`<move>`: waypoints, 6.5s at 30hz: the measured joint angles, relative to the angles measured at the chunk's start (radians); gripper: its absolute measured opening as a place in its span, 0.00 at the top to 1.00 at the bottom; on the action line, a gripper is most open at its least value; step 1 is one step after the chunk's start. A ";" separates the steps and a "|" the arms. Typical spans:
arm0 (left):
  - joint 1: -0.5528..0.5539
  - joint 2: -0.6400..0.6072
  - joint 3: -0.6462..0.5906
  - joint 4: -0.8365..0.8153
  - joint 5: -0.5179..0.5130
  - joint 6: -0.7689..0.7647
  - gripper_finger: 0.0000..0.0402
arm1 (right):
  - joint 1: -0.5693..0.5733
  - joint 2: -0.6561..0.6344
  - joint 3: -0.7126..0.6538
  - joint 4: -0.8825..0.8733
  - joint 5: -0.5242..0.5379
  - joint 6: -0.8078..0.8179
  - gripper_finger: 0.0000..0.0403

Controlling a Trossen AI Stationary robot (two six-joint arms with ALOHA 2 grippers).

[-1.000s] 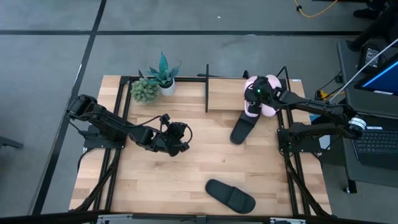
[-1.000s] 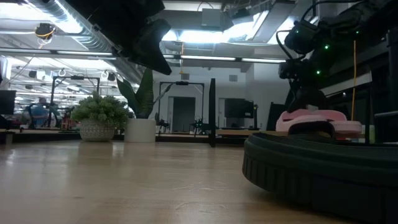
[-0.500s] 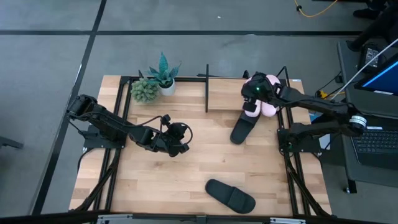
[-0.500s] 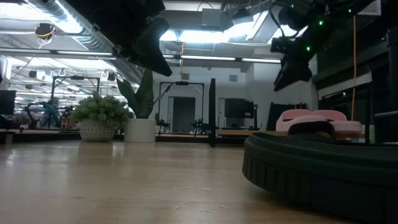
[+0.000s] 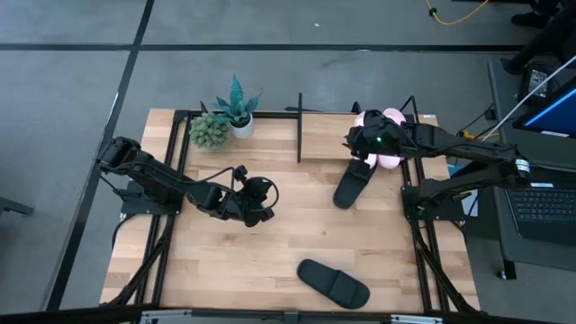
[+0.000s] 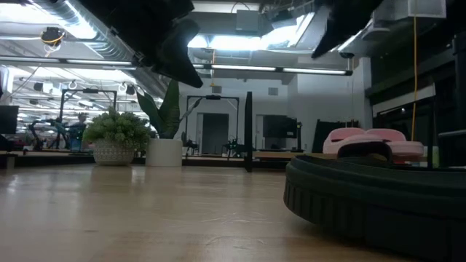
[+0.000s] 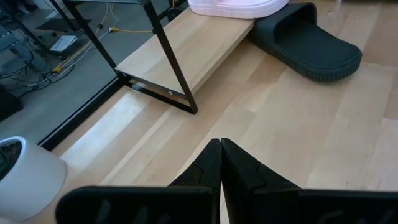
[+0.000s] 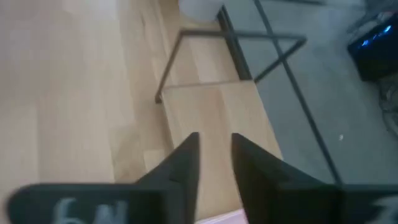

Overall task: Pick and place slides into the shelf
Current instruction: Put the bottom black slide on the shelf

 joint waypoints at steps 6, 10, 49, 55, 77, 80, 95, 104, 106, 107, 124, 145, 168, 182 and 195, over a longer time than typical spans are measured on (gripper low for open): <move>-0.004 0.000 0.000 0.032 0.004 0.019 1.00 | 0.150 -0.007 0.050 -0.105 0.149 0.042 0.98; -0.012 0.000 0.000 0.070 0.004 0.053 1.00 | 0.252 -0.046 -0.002 -0.115 0.210 0.171 0.99; -0.030 0.000 0.000 0.324 0.559 0.486 1.00 | 1.035 0.139 -0.384 0.313 0.699 0.859 0.99; -0.030 0.000 0.000 0.323 0.558 0.485 1.00 | 1.088 0.140 -0.318 0.305 0.698 0.858 1.00; -0.039 0.000 0.000 0.318 0.553 0.486 1.00 | 1.163 0.434 0.118 -0.033 0.627 1.089 1.00; -0.052 0.000 0.000 0.318 0.553 0.485 1.00 | 1.168 0.506 0.189 -0.086 0.588 1.135 1.00; -0.128 0.000 0.000 0.306 0.553 0.477 1.00 | 1.262 0.732 0.472 -0.176 0.406 1.495 0.99; -0.154 0.000 0.000 0.306 0.546 0.476 1.00 | 1.310 0.788 0.474 -0.162 0.356 1.754 0.99; -0.154 0.000 0.000 0.306 0.546 0.476 1.00 | 1.321 0.808 0.474 -0.160 0.356 1.812 0.99; -0.154 0.000 0.000 0.306 0.546 0.476 1.00 | 1.326 0.819 0.474 -0.158 0.356 1.845 0.99; -0.153 0.000 0.000 0.307 0.545 0.475 1.00 | 1.347 0.957 0.474 -0.091 0.376 2.303 0.84; -0.153 0.000 0.000 0.305 0.545 0.452 1.00 | 1.304 0.960 0.444 -0.089 0.280 2.378 0.37; -0.153 0.000 0.000 0.292 0.545 0.459 1.00 | 1.244 0.961 0.383 -0.083 0.349 2.155 0.39; -0.153 0.000 0.000 0.288 0.546 0.459 1.00 | 1.162 0.961 0.383 -0.187 0.349 1.977 0.39; -0.152 0.000 0.000 0.284 0.545 0.460 1.00 | 1.096 0.960 0.383 -0.261 0.383 1.838 0.39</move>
